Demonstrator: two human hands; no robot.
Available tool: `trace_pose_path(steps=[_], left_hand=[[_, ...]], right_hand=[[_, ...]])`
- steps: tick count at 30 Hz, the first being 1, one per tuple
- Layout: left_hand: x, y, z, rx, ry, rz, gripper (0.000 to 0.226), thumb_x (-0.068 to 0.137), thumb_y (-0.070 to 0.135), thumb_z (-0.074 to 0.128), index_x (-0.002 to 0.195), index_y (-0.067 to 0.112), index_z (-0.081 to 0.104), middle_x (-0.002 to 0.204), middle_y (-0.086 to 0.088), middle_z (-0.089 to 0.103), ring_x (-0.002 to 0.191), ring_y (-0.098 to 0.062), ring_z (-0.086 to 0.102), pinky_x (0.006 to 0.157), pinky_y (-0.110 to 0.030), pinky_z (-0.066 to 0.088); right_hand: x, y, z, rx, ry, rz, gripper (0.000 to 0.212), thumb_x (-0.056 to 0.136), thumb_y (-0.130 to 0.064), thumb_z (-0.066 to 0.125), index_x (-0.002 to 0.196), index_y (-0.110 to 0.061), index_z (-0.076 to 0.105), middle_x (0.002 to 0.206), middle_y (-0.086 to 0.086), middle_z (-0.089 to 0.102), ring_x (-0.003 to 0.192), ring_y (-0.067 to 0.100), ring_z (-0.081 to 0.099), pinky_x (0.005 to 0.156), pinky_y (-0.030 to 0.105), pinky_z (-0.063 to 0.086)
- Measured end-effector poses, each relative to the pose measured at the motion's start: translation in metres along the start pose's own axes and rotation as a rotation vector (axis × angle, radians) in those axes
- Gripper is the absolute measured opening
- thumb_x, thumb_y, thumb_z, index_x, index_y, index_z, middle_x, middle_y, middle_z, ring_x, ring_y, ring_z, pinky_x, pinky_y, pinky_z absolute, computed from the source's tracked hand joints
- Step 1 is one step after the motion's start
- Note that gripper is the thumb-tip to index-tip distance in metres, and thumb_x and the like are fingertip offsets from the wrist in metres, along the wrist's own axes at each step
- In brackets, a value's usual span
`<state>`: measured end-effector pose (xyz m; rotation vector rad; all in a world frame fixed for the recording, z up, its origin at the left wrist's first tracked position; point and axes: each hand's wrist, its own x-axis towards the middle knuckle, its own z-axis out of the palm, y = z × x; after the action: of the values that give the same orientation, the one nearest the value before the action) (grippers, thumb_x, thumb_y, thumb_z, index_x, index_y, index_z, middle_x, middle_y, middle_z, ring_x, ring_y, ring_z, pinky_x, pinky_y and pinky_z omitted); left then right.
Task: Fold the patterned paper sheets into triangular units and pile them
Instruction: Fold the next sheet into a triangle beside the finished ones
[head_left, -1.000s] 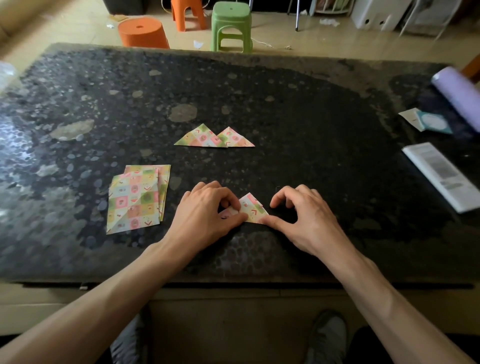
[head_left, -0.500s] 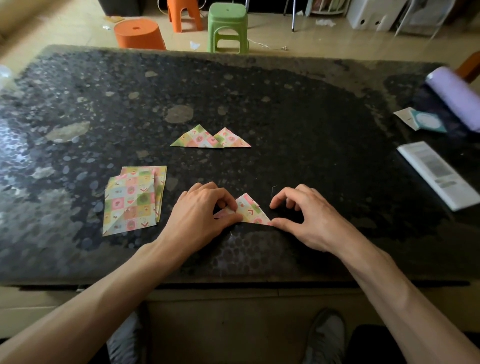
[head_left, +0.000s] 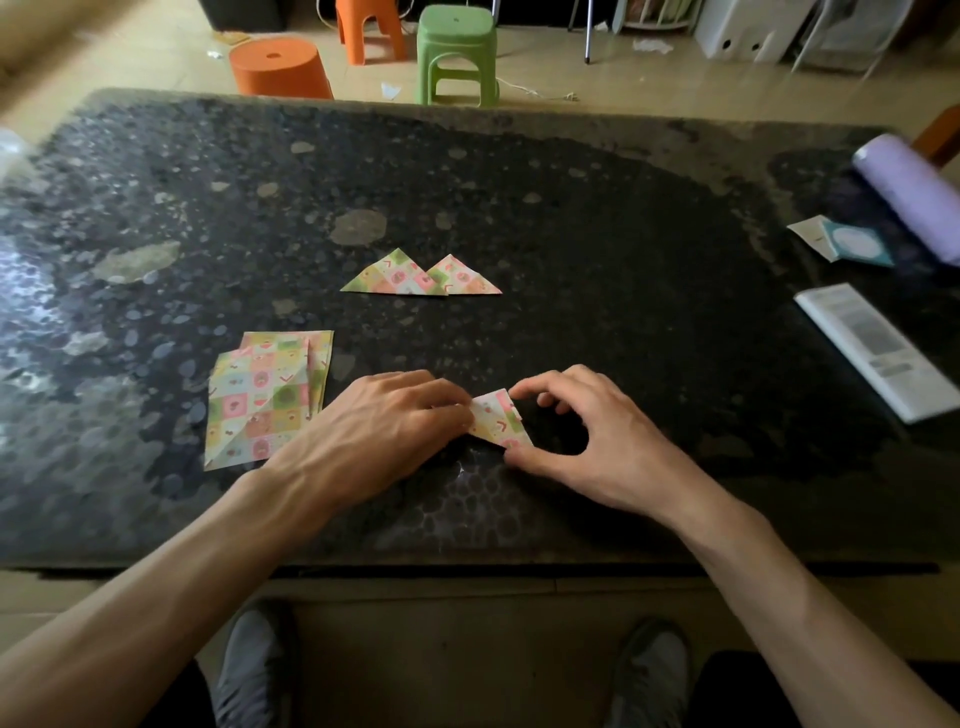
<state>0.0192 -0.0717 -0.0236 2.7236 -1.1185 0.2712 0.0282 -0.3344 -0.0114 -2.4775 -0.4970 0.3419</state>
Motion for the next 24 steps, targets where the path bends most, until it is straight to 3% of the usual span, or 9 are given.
trace_pose_path(steps=[3, 6, 8, 10, 13, 17, 22, 24], left_hand=[[0.0, 0.004, -0.001, 0.005, 0.107, -0.008, 0.018, 0.104, 0.02, 0.056, 0.11, 0.014, 0.071, 0.11, -0.001, 0.071, 0.09, -0.024, 0.07, 0.074, -0.042, 0.054], [0.007, 0.011, -0.009, -0.123, 0.221, -0.138, 0.011, 0.1, 0.021, 0.061, 0.102, 0.017, 0.072, 0.098, 0.005, 0.07, 0.086, -0.016, 0.068, 0.076, -0.038, 0.054], [0.011, 0.014, -0.018, -0.334, 0.29, -0.319, 0.008, 0.097, 0.025, 0.069, 0.101, 0.021, 0.075, 0.095, 0.014, 0.071, 0.085, -0.005, 0.068, 0.075, -0.03, 0.056], [0.014, 0.013, -0.022, -0.541, 0.326, -0.5, 0.007, 0.093, 0.028, 0.074, 0.098, 0.024, 0.079, 0.088, 0.017, 0.074, 0.081, -0.001, 0.069, 0.07, -0.021, 0.053], [0.014, 0.009, -0.02, -0.645, 0.273, -0.598, 0.004, 0.091, 0.026, 0.077, 0.092, 0.026, 0.08, 0.079, 0.018, 0.074, 0.074, 0.002, 0.068, 0.065, -0.011, 0.046], [0.014, 0.009, -0.017, -0.691, 0.149, -0.589, 0.006, 0.091, 0.03, 0.076, 0.093, 0.027, 0.08, 0.083, 0.017, 0.075, 0.079, -0.002, 0.071, 0.07, -0.023, 0.057], [0.015, 0.005, -0.023, -0.836, 0.048, -0.638, 0.009, 0.091, 0.034, 0.074, 0.093, 0.028, 0.08, 0.079, 0.012, 0.075, 0.068, -0.004, 0.068, 0.06, -0.017, 0.05], [0.014, 0.004, -0.023, -0.853, 0.028, -0.656, 0.009, 0.091, 0.034, 0.074, 0.093, 0.027, 0.08, 0.081, 0.008, 0.076, 0.071, -0.011, 0.071, 0.063, -0.029, 0.057]], right_hand=[[0.001, -0.008, 0.009, -0.043, 0.129, -0.144, 0.039, 0.087, -0.052, 0.074, 0.124, -0.041, 0.067, 0.118, -0.023, 0.053, 0.114, -0.002, 0.048, 0.098, 0.021, 0.043], [0.003, -0.016, 0.012, -0.01, 0.296, -0.23, 0.017, 0.094, -0.037, 0.071, 0.109, -0.031, 0.076, 0.105, -0.021, 0.067, 0.103, 0.002, 0.059, 0.093, 0.03, 0.05], [0.006, -0.021, 0.009, 0.145, 0.349, -0.178, 0.012, 0.095, -0.031, 0.072, 0.105, -0.029, 0.078, 0.098, -0.021, 0.073, 0.099, -0.001, 0.066, 0.088, 0.024, 0.054], [0.008, -0.023, 0.006, 0.336, 0.291, -0.074, 0.011, 0.094, -0.031, 0.074, 0.103, -0.029, 0.08, 0.096, -0.02, 0.076, 0.097, -0.006, 0.069, 0.084, 0.018, 0.057], [0.01, -0.023, 0.006, 0.507, 0.175, -0.003, 0.012, 0.092, -0.034, 0.075, 0.101, -0.029, 0.08, 0.096, -0.018, 0.077, 0.097, -0.003, 0.071, 0.083, 0.021, 0.058], [0.008, -0.024, 0.011, 0.545, 0.195, -0.008, 0.009, 0.091, -0.031, 0.077, 0.094, -0.023, 0.079, 0.091, -0.015, 0.077, 0.091, -0.002, 0.073, 0.074, 0.014, 0.057], [0.009, -0.023, 0.01, 0.583, 0.183, 0.047, 0.009, 0.091, -0.032, 0.077, 0.09, -0.023, 0.079, 0.089, -0.013, 0.078, 0.089, 0.001, 0.074, 0.075, 0.019, 0.06], [0.009, -0.023, 0.011, 0.547, 0.167, 0.046, 0.008, 0.091, -0.033, 0.077, 0.091, -0.025, 0.079, 0.09, -0.015, 0.077, 0.091, 0.0, 0.073, 0.077, 0.018, 0.059]])
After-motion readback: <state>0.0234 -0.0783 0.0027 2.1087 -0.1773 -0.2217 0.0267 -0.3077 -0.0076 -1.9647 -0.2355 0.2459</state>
